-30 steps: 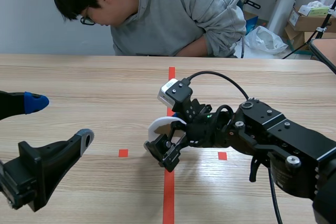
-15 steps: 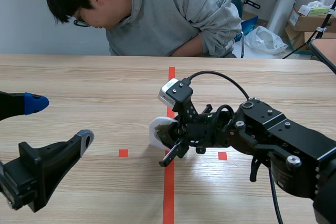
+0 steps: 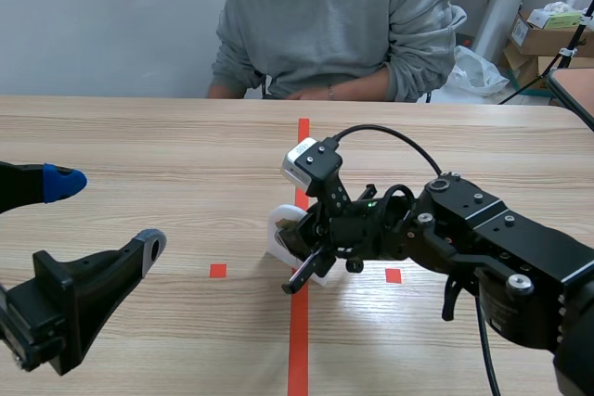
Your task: Do the leaf sorting experiment
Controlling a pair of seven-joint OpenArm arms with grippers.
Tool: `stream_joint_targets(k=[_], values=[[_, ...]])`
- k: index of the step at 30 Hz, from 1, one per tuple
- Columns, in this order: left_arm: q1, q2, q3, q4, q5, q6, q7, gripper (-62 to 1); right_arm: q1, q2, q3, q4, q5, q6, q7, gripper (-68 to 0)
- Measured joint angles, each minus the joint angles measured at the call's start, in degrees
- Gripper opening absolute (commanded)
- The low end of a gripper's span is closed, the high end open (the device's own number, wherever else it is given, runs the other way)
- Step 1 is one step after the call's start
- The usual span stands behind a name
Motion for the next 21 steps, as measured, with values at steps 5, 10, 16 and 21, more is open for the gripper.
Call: stream_joint_targets(k=[5, 10, 16, 21], values=[[0.0, 0.0, 0.0, 0.0, 0.0, 0.0, 0.0, 1.4, -0.1, 0.0, 5.3, 0.5, 0.0, -1.4, -1.6, -61.6], [0.0, 0.0, 0.0, 0.0, 0.0, 0.0, 0.0, 1.4, -0.1, 0.9, 10.0, 2.7, 0.1, -1.5, -3.8, -61.6], [0.0, 0.0, 0.0, 0.0, 0.0, 0.0, 0.0, 1.4, -1.5, 2.1, 17.7, 4.3, 0.7, -4.7, -4.2, -61.6], [0.0, 0.0, 0.0, 0.0, 0.0, 0.0, 0.0, 1.4, -4.2, 4.1, 25.7, 4.3, 0.9, -7.8, -4.4, -61.6]])
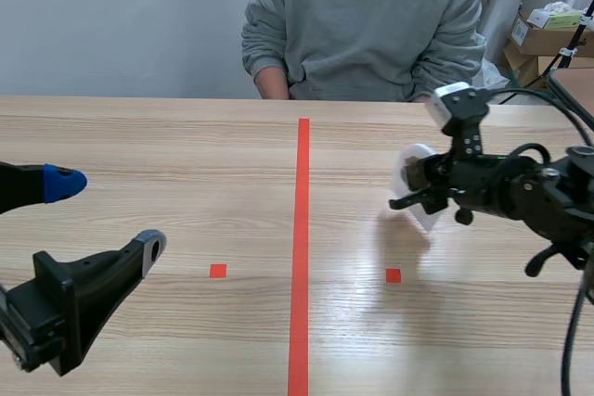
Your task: Do the leaf sorting experiment
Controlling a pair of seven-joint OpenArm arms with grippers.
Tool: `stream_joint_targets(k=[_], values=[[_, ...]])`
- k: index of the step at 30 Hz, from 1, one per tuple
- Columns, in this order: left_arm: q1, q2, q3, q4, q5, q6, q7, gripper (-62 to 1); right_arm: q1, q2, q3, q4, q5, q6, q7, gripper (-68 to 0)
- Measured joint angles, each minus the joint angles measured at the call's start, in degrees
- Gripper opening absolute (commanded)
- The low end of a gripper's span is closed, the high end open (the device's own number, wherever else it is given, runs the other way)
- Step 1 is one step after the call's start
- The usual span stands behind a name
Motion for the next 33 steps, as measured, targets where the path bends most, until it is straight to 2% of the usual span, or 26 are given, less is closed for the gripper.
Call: stream_joint_targets(k=[11, 16, 22, 30, 33], values=[[0.0, 0.0, 0.0, 0.0, 0.0, 0.0, 0.1, 1.4, -4.1, 4.9, 15.3, 0.0, 3.6, -4.2, -0.6, -61.6], [0.0, 0.0, 0.0, 0.0, 0.0, 0.0, 0.2, 1.4, -6.8, 5.4, 19.6, 0.0, 3.7, -8.6, -0.9, -61.6], [0.0, 0.9, 0.0, 0.0, 0.0, 0.0, 0.2, 1.4, -10.0, 5.4, 20.6, 0.0, 4.9, -11.0, -1.3, -61.6], [0.0, 1.1, 0.0, 0.0, 0.0, -0.2, 0.2, 1.4, -10.3, 5.3, 20.6, -0.4, 4.8, -14.3, -1.2, -61.6], [0.0, 1.1, 0.0, 0.0, 0.0, -0.2, 0.2, 1.4, -10.3, 5.3, 20.6, -2.6, 4.8, -14.3, -0.6, -61.6]])
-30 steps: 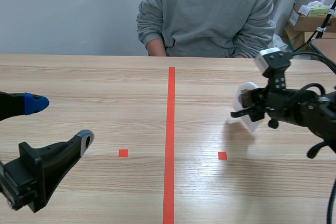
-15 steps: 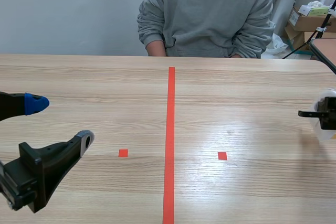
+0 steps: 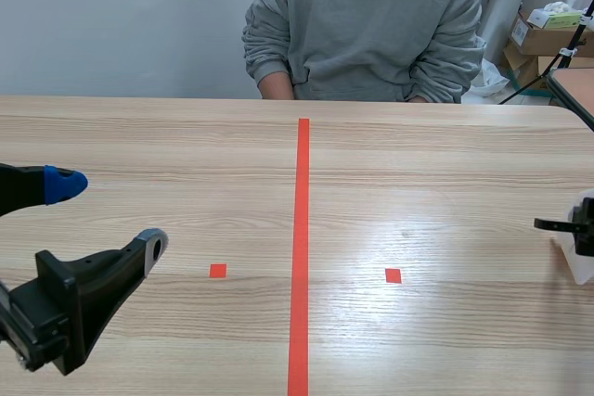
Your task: Do the leaf sorting experiment
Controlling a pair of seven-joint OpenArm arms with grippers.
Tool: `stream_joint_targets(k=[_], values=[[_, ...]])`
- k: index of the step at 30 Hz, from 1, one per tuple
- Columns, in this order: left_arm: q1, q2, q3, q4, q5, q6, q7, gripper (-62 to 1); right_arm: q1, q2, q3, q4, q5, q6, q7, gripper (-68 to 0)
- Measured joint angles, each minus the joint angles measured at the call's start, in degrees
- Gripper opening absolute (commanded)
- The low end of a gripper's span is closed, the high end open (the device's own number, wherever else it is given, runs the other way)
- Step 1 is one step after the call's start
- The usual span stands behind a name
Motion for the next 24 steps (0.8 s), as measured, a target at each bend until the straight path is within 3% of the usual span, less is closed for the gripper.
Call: stream_joint_targets(k=[9, 12, 16, 24], values=[[0.0, 0.0, 0.0, 0.0, 0.0, 0.0, 0.1, 1.4, 0.1, 0.0, 0.0, -2.9, 0.0, 0.0, 1.3, -61.5], [0.0, 0.0, 0.0, 0.0, 0.0, 0.0, 0.1, 1.4, 0.1, 0.0, 0.0, -2.9, 0.0, 0.0, 1.3, -58.6], [0.0, 0.0, 0.0, 0.0, 0.0, 0.0, 0.2, 1.4, 0.1, 0.0, 0.0, -2.9, 0.0, 0.0, 1.0, -49.3], [0.0, 0.0, 0.0, 0.0, 0.0, 0.0, 1.0, 1.4, 0.1, 0.0, 0.0, -2.9, 0.0, 0.5, 1.0, -23.6]])
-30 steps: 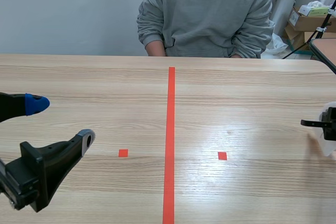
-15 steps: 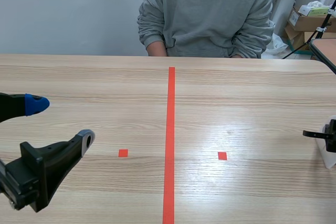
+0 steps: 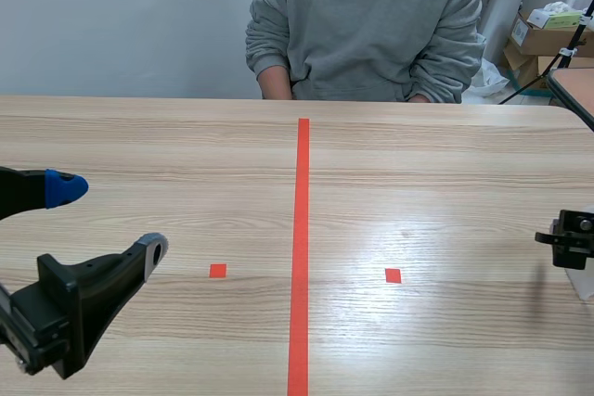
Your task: Do the leaf sorting experiment
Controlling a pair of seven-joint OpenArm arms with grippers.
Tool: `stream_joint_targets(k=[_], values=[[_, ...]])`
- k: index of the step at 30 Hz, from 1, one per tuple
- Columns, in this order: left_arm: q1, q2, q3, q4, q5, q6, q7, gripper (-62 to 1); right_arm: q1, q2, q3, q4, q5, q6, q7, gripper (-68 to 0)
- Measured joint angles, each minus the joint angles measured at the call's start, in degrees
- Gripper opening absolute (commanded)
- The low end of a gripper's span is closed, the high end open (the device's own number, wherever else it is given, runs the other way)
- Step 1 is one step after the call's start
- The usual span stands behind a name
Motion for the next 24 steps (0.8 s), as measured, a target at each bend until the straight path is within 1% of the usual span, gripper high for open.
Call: stream_joint_targets(k=[4, 6, 7, 9, 10, 12, 15, 19, 22, 24], values=[[0.0, 0.0, 0.0, 0.0, 0.0, 0.0, 0.0, 1.4, 0.0, 0.0, 0.0, 0.0, 0.0, 2.4, -0.3, -8.0], [0.0, 0.0, 0.0, 0.0, 0.0, 0.0, 0.0, 1.4, 0.0, 0.0, 0.0, 0.0, 0.0, 3.4, -1.4, -4.5], [0.0, 0.0, 0.0, 0.0, 0.0, 0.0, 0.0, 1.4, -0.2, 0.0, 0.0, 0.1, 0.0, 3.8, -1.3, -4.1], [0.0, 0.0, 0.0, 0.0, 0.0, 0.0, 0.0, 1.4, -1.0, 0.0, 0.3, 0.8, 0.0, 5.9, -1.3, -4.1], [0.0, 0.0, 0.0, 0.0, 0.0, 0.0, 0.0, 1.4, -1.6, 0.0, 0.8, 1.5, 0.0, 6.5, -1.3, -4.1], [0.0, 0.0, 0.0, 0.0, 0.0, 0.0, 0.0, 1.4, -3.3, 0.0, 2.1, 4.0, -0.1, 6.7, -1.3, -4.1], [0.0, 0.0, 0.0, 0.0, 0.0, 0.0, 0.0, 1.4, -7.1, 0.1, 5.5, 9.5, -0.2, 11.0, -1.3, -4.1], [0.0, 0.0, 0.0, 0.0, 0.0, 0.0, 0.0, 1.4, -13.7, 0.2, 9.4, 18.4, 0.0, 15.3, -1.3, -4.1], [0.0, 0.0, 0.0, 0.0, 0.0, 0.0, 0.0, 1.4, -18.8, 1.4, 11.2, 24.2, 1.0, 20.3, -1.3, -4.1], [0.0, 0.0, 0.0, 0.0, 0.0, 0.0, 0.0, 1.4, -21.5, 2.9, 11.6, 27.6, 2.0, 24.1, -1.3, -4.1]])
